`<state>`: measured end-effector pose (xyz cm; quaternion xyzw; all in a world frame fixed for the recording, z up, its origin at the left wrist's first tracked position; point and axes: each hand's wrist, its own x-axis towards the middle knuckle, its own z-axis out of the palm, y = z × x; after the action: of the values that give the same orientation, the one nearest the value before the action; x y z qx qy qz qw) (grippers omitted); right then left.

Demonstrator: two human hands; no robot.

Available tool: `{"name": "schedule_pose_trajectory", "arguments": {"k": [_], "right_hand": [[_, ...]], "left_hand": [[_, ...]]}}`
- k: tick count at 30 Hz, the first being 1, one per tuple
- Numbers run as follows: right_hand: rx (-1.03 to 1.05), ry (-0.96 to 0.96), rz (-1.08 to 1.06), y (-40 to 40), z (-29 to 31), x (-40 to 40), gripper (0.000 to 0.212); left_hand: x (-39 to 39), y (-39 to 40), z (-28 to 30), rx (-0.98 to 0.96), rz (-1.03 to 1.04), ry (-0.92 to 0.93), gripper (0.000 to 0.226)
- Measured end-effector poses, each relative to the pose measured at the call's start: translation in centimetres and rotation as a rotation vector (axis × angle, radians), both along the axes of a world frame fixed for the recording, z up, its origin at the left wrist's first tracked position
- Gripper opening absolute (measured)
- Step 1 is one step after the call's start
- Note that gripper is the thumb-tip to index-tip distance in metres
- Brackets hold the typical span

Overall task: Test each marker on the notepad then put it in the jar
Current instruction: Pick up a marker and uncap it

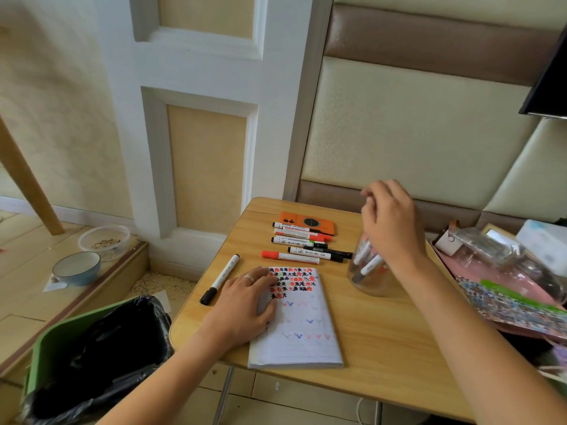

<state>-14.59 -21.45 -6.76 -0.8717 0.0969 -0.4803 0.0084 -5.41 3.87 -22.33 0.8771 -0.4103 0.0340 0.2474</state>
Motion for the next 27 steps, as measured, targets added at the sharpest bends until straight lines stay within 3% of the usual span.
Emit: {"name": "schedule_pose_trajectory", "arguments": {"k": [2, 5, 11, 21, 27], "right_hand": [[0.025, 0.078, 0.104, 1.5, -0.8, 0.9, 0.014], [0.116, 0.346, 0.192, 2.5, -3.2, 3.3, 0.017], [0.218, 0.625, 0.148, 3.8, -8.3, 7.7, 0.022], [0.117, 0.703, 0.126, 5.1, -11.8, 10.7, 0.024], [0.074, 0.551, 0.204, 6.5, -10.7, 8.3, 0.012]], "left_hand": [[-0.1, 0.0, 0.2, -0.024, -0.053, -0.039, 0.052], [-0.1, 0.0, 0.5, -0.014, -0.100, -0.046, 0.050], [-0.2, -0.1, 0.7, -0.016, -0.063, -0.007, 0.048], [0.1, -0.3, 0.4, -0.089, -0.042, 0.033, 0.050], [0.2, -0.2, -0.3, -0.185, 0.001, -0.017, 0.087]]}}
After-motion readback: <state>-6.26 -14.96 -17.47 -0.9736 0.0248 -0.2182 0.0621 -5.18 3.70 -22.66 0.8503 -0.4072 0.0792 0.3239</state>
